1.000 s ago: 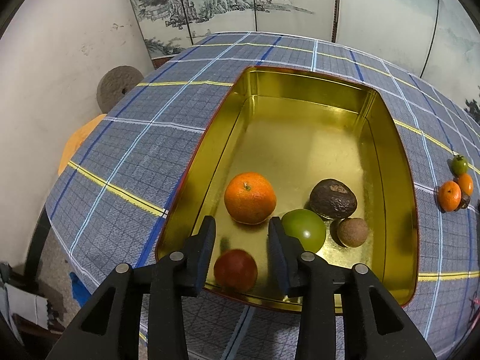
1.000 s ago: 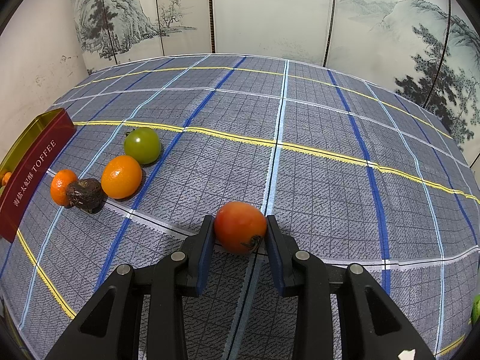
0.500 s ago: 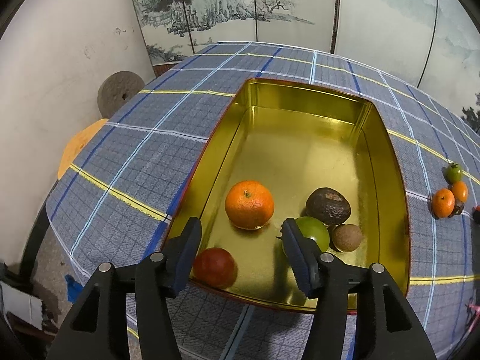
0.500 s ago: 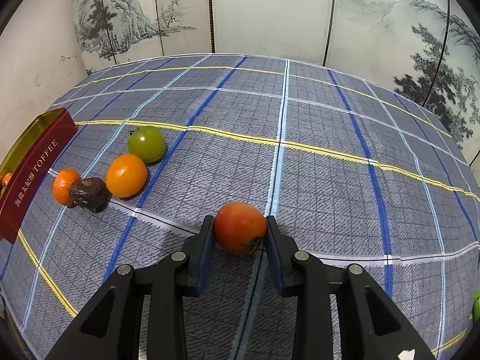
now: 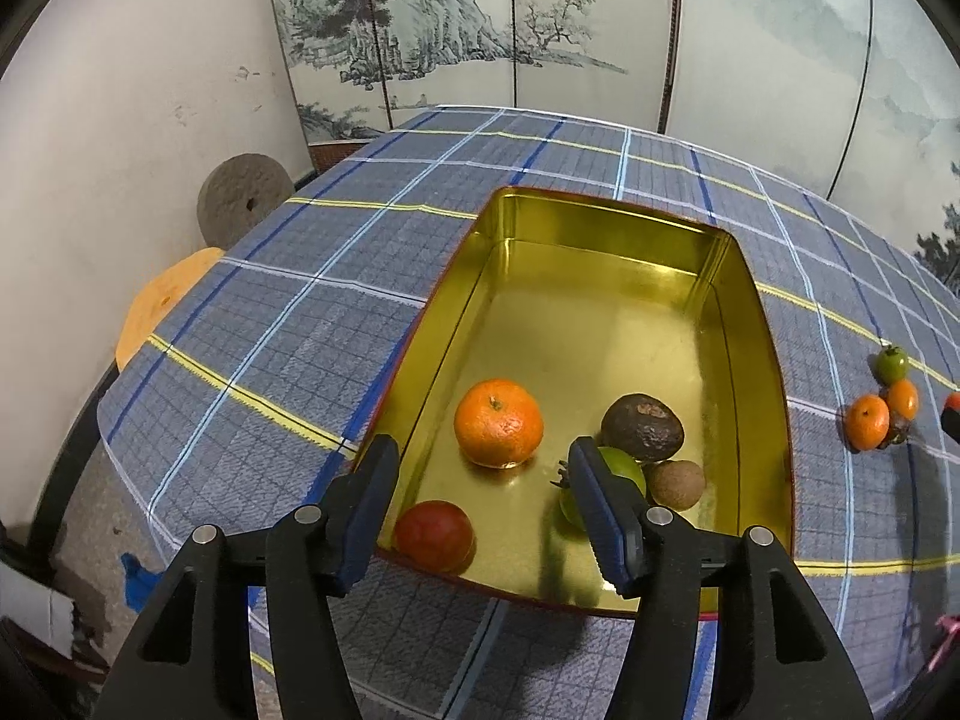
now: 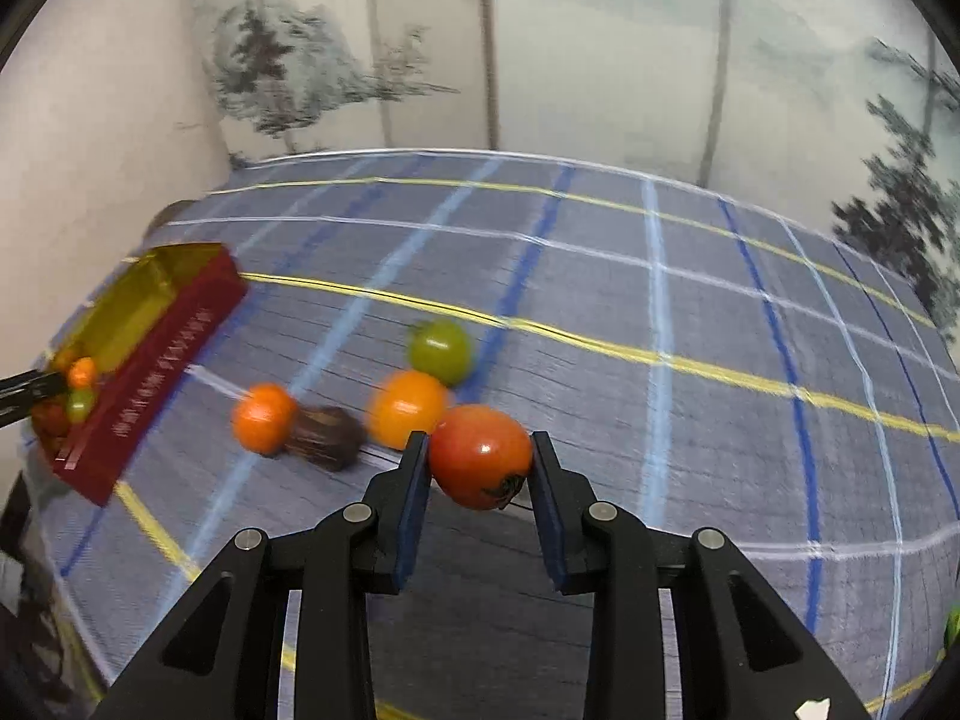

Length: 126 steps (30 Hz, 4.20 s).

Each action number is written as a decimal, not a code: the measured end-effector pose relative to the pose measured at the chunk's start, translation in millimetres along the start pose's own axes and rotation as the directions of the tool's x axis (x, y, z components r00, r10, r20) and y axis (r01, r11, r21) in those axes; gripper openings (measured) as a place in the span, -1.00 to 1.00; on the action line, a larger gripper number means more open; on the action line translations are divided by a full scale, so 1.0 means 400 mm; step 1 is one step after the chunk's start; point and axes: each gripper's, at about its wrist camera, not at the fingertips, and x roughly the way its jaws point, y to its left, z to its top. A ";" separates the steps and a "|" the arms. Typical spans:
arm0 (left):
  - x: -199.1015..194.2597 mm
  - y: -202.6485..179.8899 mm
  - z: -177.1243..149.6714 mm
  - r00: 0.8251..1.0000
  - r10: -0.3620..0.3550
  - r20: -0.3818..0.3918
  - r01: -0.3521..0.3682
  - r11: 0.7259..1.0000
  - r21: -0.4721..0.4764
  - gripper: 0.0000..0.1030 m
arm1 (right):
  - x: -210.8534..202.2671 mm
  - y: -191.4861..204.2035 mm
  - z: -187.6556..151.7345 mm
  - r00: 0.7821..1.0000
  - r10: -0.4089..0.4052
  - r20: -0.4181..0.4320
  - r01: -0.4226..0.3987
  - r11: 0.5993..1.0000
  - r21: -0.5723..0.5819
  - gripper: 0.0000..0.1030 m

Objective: Organize fruits
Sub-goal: 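Carry the held red tomato over the tin with the right gripper, then lower the red tomato into the tin and open the right gripper, then move the right gripper to the orange and grasp it, then grasp the tangerine with the left gripper while the right gripper holds the orange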

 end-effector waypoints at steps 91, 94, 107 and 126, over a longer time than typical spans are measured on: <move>-0.084 -0.147 -0.011 0.989 -0.147 0.021 0.144 0.984 0.102 0.35 | 0.046 0.137 0.044 0.994 0.100 -0.042 -0.102 0.994 -0.039 -0.37; -0.079 -0.183 -0.009 0.986 -0.169 0.013 0.166 0.978 0.127 0.35 | 0.066 0.090 0.043 0.994 0.085 -0.066 -0.084 0.996 0.012 -0.36; -0.067 -0.283 0.005 0.973 -0.231 -0.006 0.228 0.956 0.187 0.35 | 0.149 0.042 0.068 0.979 0.067 -0.191 -0.037 0.987 0.157 -0.30; -0.052 -0.389 -0.013 0.954 -0.298 -0.026 0.295 0.925 0.238 0.35 | 0.135 0.020 0.029 0.991 -0.053 -0.125 0.062 0.996 0.071 -0.40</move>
